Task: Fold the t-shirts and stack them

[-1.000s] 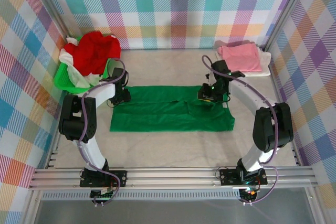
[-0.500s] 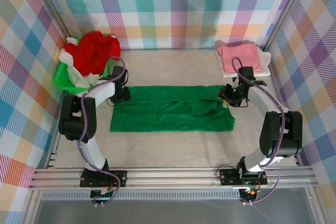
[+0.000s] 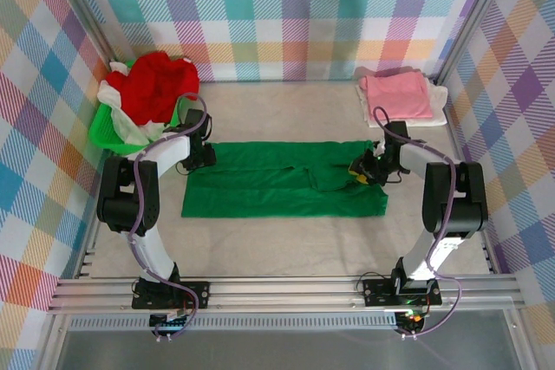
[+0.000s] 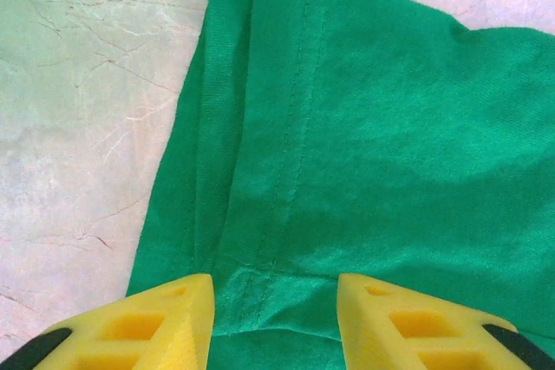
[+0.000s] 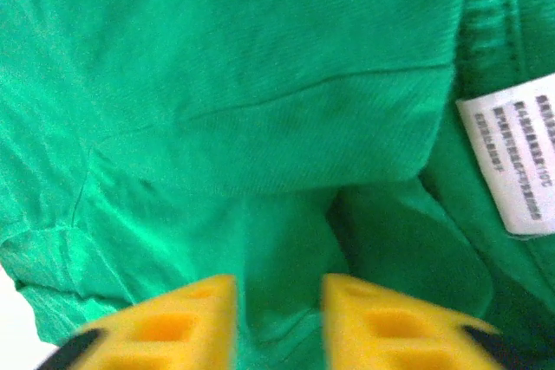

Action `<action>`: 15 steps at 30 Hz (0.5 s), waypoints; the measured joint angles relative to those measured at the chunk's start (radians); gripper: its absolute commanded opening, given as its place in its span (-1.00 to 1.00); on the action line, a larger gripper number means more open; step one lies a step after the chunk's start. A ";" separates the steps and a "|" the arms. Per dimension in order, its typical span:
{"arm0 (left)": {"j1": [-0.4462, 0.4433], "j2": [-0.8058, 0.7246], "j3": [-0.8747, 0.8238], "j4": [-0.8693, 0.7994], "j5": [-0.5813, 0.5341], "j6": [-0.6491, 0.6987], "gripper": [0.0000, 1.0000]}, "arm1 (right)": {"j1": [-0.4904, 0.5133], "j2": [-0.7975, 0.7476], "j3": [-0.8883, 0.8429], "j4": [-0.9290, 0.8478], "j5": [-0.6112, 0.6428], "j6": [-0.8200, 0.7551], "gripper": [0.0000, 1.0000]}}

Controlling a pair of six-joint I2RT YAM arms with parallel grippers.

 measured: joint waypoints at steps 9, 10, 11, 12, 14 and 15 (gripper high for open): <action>0.000 -0.066 -0.005 0.000 0.013 0.000 -0.14 | 0.059 -0.013 0.080 -0.080 0.098 -0.015 -1.00; 0.000 -0.066 -0.005 0.000 0.013 0.000 -0.14 | 0.076 -0.017 0.115 -0.119 0.131 -0.026 -0.99; 0.000 -0.066 -0.005 0.000 0.013 0.000 -0.14 | 0.082 -0.018 0.131 -0.136 0.148 -0.034 -0.98; 0.000 -0.066 -0.006 0.000 0.013 0.000 -0.14 | 0.100 -0.020 0.172 -0.177 0.187 -0.047 -0.98; 0.000 -0.066 -0.006 0.000 0.013 0.000 -0.14 | 0.128 -0.021 0.231 -0.244 0.251 -0.068 -0.94; 0.000 -0.066 -0.006 0.000 0.013 0.000 -0.14 | 0.142 -0.021 0.257 -0.281 0.288 -0.077 -0.93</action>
